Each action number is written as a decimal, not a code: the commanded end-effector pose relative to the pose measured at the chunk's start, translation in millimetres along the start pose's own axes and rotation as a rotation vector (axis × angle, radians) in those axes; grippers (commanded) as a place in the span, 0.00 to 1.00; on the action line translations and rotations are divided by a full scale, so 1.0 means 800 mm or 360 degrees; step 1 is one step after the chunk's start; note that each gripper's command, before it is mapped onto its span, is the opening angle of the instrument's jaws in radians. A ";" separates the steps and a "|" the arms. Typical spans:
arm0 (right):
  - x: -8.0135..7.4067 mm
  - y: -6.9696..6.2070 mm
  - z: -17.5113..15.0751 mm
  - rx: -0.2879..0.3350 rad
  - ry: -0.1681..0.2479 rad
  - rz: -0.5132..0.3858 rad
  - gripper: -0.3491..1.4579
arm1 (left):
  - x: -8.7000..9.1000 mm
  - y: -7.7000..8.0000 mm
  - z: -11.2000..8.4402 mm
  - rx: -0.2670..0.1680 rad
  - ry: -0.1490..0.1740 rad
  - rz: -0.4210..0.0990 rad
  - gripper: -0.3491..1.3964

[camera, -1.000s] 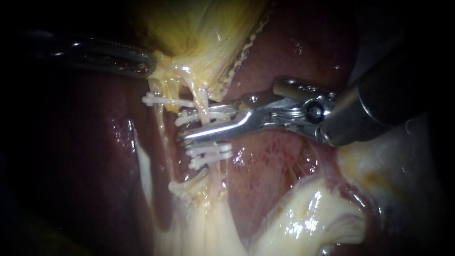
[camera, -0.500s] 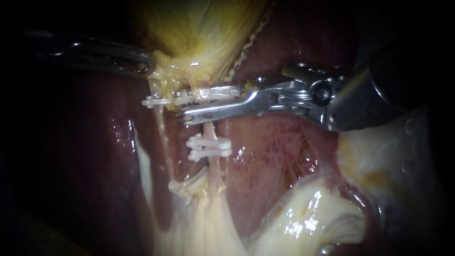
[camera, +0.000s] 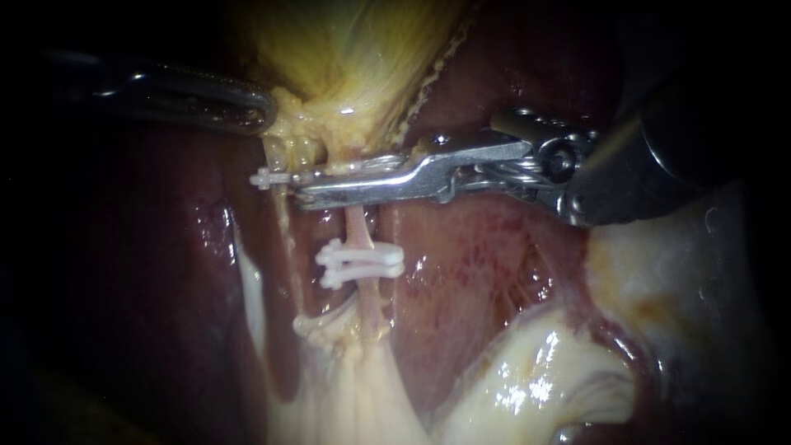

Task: Clipping third clip right tube

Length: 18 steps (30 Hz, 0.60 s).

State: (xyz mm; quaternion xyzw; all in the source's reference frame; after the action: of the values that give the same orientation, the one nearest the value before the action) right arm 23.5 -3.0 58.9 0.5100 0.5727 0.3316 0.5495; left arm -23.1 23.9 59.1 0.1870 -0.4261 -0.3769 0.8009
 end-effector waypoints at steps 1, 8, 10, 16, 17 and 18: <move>0.0002 -0.0001 0.0000 -0.0005 -0.0001 0.0011 0.00 | 0.0000 0.0000 0.0000 -0.0001 0.0000 0.0000 0.00; 0.0002 0.0001 -0.0003 0.0019 -0.0039 0.0011 0.00 | 0.0000 0.0000 -0.0001 -0.0001 0.0000 0.0000 0.00; 0.0001 0.0001 -0.0003 0.0020 -0.0039 0.0011 0.00 | 0.0000 0.0000 -0.0001 0.0000 0.0000 0.0000 0.00; 0.0000 0.0001 -0.0003 0.0021 -0.0040 0.0010 0.00 | 0.0000 0.0000 -0.0001 0.0001 0.0001 0.0000 0.00; 0.0000 0.0001 -0.0003 0.0021 -0.0040 0.0010 0.00 | -0.0001 0.0000 -0.0002 0.0001 0.0001 0.0000 0.00; 0.0000 0.0002 -0.0003 0.0021 -0.0040 0.0010 0.00 | -0.0001 0.0001 -0.0002 0.0001 0.0001 -0.0001 0.00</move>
State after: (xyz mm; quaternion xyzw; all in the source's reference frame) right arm 23.3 -2.9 59.0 0.5196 0.5661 0.3232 0.5523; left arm -23.0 23.9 59.1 0.1870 -0.4259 -0.3770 0.8010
